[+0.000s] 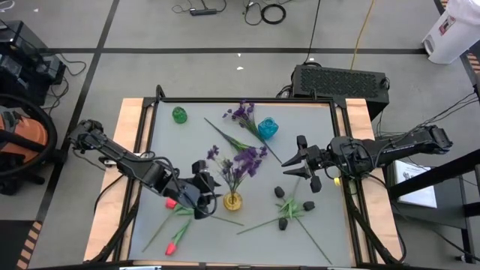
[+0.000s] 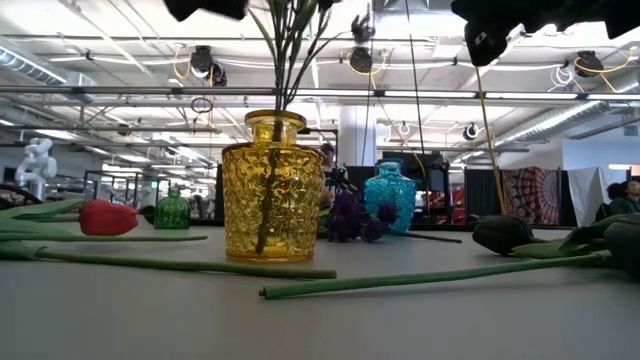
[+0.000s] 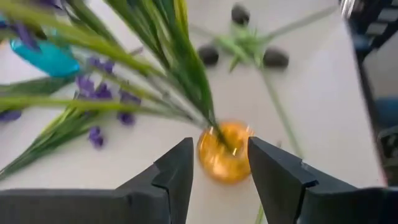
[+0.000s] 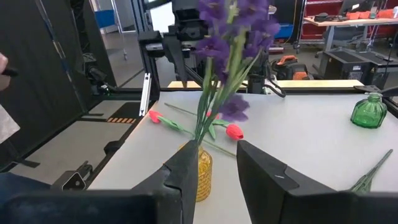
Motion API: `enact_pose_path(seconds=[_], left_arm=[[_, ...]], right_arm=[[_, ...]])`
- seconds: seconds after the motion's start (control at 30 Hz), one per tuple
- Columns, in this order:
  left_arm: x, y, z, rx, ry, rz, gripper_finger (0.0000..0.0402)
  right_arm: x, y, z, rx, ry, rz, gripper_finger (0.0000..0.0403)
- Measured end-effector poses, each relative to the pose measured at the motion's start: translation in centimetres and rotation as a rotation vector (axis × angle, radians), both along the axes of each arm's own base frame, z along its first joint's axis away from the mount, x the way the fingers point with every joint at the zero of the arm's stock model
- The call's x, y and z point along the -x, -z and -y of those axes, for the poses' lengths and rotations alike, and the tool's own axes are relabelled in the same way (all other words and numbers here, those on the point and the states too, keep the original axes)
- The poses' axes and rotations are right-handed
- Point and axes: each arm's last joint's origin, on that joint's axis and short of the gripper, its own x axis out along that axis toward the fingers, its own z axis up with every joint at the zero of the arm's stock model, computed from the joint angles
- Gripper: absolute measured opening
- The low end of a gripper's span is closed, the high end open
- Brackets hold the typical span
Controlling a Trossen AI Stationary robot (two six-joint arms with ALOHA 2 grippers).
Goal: Sort flowers into vase by color
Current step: Put the bottom violet flower into the yellow vase
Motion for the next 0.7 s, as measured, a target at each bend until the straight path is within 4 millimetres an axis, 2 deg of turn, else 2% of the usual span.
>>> enact_pose_path(seconds=[0.23,0.33,0.47,0.7], left_arm=[[1.7,1.3,-0.4,-0.149,0.064,-0.205,0.016],[2.7,1.1,-0.5,-0.192,0.083,-0.25,0.016],[3.9,-0.3,-1.3,-0.219,0.045,-0.194,0.016],[7.2,-4.3,-4.0,-0.31,-0.028,-0.017,0.016]], right_arm=[[0.0,0.2,0.0,0.002,0.0,-0.017,0.0102],[0.0,0.2,0.0,0.003,0.0,-0.018,0.0102],[0.0,0.2,0.0,0.003,0.0,-0.019,0.0102],[-0.2,0.4,0.0,0.006,0.0,-0.033,0.0102]])
